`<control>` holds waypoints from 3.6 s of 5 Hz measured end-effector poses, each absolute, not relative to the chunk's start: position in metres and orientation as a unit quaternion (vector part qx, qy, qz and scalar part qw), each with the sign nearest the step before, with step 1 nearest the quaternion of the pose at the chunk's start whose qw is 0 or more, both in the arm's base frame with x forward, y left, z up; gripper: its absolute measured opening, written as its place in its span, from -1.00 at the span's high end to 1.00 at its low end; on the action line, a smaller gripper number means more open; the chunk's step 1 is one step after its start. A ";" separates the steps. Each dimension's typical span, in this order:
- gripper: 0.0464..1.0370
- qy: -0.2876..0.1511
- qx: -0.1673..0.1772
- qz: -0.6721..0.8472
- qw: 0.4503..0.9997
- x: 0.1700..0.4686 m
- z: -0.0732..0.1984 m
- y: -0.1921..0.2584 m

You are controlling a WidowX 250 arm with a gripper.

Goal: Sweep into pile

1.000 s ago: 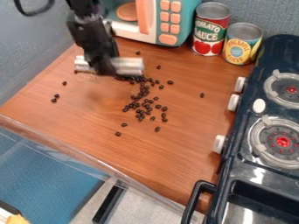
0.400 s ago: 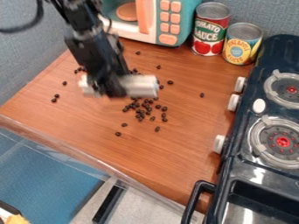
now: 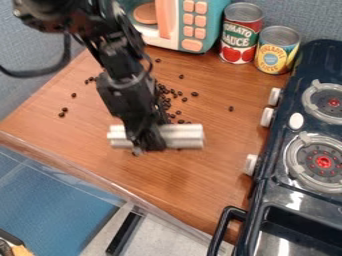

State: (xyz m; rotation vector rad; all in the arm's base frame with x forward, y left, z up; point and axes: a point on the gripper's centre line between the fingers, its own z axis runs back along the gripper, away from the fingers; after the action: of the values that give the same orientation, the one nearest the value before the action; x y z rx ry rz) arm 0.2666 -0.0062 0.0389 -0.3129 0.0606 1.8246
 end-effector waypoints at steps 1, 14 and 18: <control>0.31 0.031 -0.125 0.808 0.576 0.259 0.032 -0.014; 0.32 -0.050 -0.106 0.865 0.488 0.367 0.007 0.055; 0.32 -0.048 -0.164 0.758 0.630 0.329 0.086 0.062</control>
State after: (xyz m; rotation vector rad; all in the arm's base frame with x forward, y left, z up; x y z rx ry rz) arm 0.3289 0.0624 0.0862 -0.3753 -0.1109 1.7361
